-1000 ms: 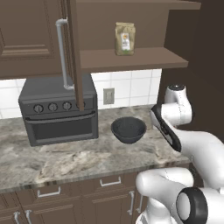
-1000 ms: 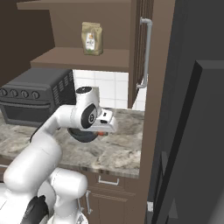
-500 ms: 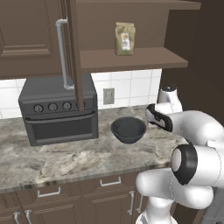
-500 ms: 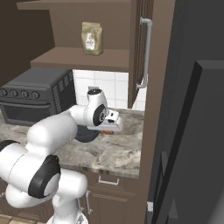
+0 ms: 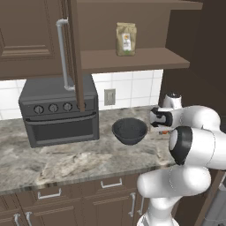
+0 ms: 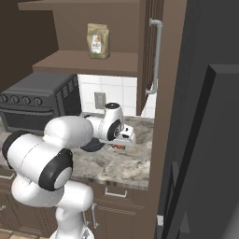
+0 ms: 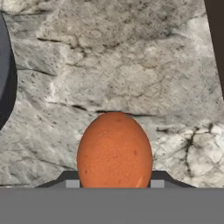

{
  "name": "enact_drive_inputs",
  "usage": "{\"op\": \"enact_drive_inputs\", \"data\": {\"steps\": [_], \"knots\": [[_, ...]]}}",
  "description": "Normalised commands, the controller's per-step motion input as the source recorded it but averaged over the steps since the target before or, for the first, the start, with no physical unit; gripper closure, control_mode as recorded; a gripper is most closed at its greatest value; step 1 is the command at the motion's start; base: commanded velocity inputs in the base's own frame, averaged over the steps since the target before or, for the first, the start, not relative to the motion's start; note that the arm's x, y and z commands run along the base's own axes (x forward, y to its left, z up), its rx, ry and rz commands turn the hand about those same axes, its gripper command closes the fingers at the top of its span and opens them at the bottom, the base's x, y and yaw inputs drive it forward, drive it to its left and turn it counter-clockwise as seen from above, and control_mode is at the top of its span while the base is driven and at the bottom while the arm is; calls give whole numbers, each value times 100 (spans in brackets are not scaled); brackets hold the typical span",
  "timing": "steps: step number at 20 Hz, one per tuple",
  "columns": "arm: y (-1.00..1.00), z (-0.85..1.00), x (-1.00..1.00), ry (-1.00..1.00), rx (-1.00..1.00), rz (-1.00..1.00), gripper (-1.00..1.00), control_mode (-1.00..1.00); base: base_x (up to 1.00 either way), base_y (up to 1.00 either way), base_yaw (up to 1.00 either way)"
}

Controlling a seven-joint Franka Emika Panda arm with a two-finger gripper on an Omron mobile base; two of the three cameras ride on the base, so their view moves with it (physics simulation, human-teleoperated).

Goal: Pick the egg and butter from the fridge and place them by the bowl for mixing.

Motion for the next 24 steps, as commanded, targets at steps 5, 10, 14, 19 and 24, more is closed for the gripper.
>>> {"op": "enact_drive_inputs", "data": {"steps": [5, 10, 14, 19, 24], "knots": [[0, -17, 76, 0, 0, 0, 100, -100, 0, 0, 0], [0, -34, 66, 0, 0, 0, 100, -100, 0, 0, 0], [-3, -47, 26, 0, 2, 0, 100, -100, 0, 0, 0], [-4, -13, 1, 0, 3, 1, -100, -100, 0, 0, 0], [1, 20, 0, -1, 0, -1, -100, -100, 0, 0, 0]]}}
